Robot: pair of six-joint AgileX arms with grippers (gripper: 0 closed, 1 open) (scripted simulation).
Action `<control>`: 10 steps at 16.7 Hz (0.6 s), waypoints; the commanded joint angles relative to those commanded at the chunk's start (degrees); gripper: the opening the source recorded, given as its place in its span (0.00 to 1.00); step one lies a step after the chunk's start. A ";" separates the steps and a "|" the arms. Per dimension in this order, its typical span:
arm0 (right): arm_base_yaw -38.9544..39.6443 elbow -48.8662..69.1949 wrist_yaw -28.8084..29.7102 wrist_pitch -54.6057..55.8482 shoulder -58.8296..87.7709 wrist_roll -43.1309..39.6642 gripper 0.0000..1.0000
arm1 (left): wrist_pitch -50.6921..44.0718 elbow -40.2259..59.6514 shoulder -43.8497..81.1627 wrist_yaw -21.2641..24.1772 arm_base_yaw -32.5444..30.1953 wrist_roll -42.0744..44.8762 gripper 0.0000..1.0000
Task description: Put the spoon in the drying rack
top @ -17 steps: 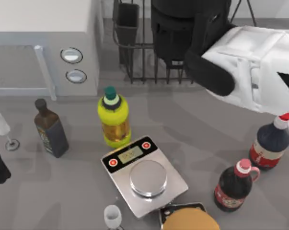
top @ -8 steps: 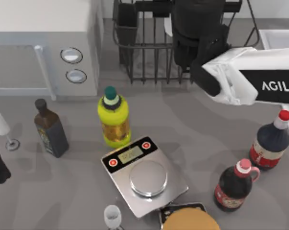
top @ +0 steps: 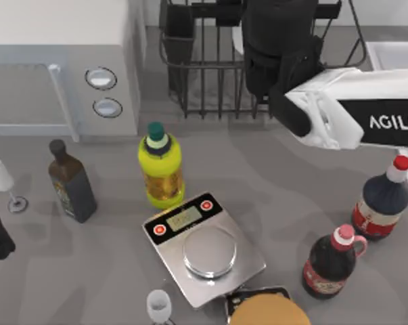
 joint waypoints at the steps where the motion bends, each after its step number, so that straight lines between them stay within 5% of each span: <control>1: 0.00 0.00 0.00 0.00 0.00 0.00 0.45 | 0.00 0.00 0.00 0.00 0.00 0.00 1.00; 8: 0.00 0.00 0.00 0.00 0.00 0.00 0.98 | 0.00 0.00 0.00 0.00 0.00 0.00 1.00; 10: 0.00 0.00 0.00 0.00 0.00 0.00 1.00 | 0.00 0.00 0.00 0.00 0.00 0.00 1.00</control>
